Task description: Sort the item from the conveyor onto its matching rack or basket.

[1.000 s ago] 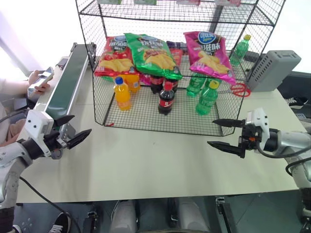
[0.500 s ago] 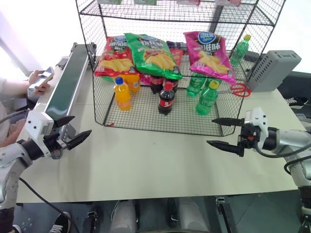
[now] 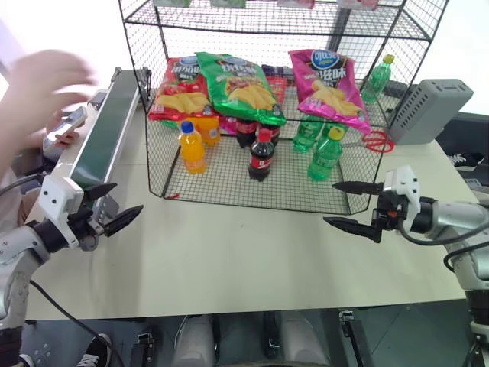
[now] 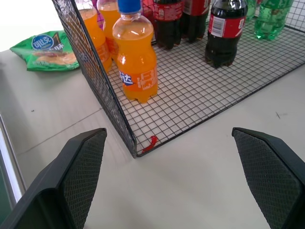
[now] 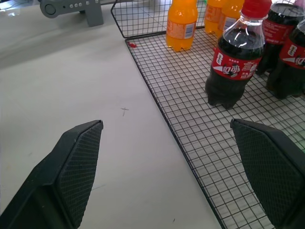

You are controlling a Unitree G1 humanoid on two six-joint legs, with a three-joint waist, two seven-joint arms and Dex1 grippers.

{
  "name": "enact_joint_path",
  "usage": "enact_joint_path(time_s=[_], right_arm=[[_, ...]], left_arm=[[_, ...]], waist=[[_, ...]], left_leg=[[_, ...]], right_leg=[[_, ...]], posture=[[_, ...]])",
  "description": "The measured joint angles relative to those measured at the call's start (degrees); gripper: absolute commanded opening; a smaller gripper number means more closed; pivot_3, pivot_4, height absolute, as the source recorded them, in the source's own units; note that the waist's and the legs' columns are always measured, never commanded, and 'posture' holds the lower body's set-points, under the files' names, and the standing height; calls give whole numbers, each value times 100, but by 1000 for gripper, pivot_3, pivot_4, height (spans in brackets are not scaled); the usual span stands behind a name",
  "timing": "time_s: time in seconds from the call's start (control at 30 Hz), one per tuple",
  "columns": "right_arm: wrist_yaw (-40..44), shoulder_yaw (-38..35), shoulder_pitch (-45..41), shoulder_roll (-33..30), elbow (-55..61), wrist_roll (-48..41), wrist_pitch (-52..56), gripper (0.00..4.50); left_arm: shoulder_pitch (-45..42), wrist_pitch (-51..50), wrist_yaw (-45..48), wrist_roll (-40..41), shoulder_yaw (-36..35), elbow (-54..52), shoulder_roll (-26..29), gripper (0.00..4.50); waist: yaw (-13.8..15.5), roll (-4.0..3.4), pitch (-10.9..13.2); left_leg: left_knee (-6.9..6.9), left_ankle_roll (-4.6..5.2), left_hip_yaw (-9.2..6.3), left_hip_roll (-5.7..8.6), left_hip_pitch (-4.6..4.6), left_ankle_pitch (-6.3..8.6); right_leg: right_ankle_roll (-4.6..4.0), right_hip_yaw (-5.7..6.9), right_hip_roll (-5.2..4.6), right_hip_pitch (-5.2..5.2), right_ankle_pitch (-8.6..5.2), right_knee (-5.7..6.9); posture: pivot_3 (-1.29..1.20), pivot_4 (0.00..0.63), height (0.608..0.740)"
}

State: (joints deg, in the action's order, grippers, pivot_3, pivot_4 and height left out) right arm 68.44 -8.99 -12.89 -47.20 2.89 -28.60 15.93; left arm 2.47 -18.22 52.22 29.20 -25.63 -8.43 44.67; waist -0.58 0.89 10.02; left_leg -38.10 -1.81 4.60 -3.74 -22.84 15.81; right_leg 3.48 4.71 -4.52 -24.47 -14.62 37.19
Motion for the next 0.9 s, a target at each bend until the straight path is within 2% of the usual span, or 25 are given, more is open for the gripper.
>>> enact_joint_path(time_s=[0.9], right_arm=[[-15, 194, -292, 148, -270, 312, -261, 4462]], left_arm=[[140, 16, 293, 22, 41, -87, -7, 4500]], waist=[[-4, 0, 0]], left_leg=[[0, 0, 1, -1, 2, 0]], right_leg=[[0, 0, 1, 0, 0, 3]], posture=[[0, 150, 740]])
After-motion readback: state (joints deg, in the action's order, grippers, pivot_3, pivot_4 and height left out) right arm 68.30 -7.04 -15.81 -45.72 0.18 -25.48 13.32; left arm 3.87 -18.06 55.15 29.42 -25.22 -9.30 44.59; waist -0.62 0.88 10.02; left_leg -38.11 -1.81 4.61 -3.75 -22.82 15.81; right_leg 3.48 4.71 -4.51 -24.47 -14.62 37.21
